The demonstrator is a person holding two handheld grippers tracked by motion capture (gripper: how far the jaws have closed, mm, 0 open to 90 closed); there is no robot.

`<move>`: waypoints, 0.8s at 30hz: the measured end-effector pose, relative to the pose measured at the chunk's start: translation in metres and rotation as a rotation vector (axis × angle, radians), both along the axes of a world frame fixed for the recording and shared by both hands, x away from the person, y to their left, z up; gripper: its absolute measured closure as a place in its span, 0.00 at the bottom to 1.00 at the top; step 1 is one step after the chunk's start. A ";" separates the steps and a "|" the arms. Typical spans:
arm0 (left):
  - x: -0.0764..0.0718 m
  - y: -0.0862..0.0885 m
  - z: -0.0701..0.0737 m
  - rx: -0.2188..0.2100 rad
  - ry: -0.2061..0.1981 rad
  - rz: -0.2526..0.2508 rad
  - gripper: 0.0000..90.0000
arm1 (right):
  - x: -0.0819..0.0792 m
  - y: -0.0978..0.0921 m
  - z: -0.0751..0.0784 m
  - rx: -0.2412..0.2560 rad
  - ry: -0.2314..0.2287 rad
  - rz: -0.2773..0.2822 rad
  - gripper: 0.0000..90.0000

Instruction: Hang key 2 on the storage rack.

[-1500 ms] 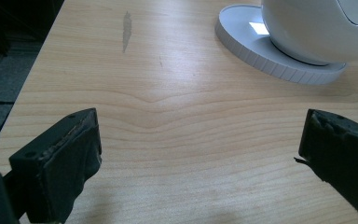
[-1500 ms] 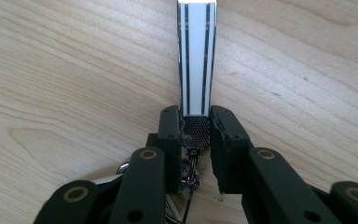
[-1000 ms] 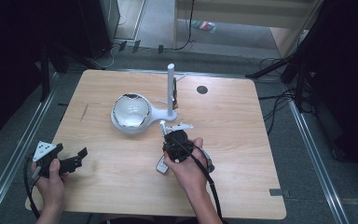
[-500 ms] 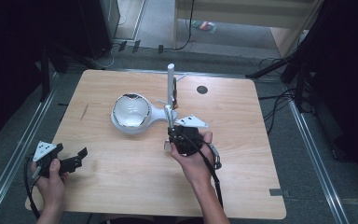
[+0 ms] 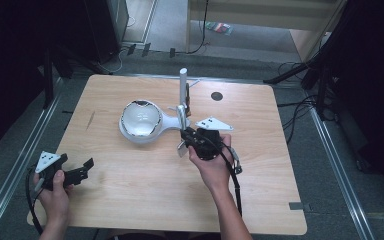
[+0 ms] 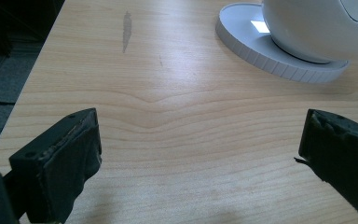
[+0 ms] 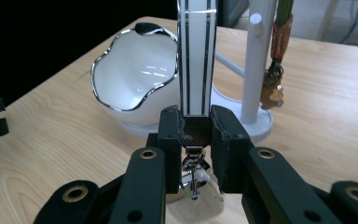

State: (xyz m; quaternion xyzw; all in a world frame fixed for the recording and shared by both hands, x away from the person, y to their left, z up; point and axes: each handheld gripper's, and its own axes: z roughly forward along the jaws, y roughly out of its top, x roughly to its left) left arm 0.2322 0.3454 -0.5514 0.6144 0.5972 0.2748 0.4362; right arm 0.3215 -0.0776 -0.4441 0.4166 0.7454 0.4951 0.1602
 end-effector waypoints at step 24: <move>0.000 0.000 0.000 0.001 0.002 -0.001 0.00 | 0.055 -0.036 -0.016 0.251 0.169 0.216 0.84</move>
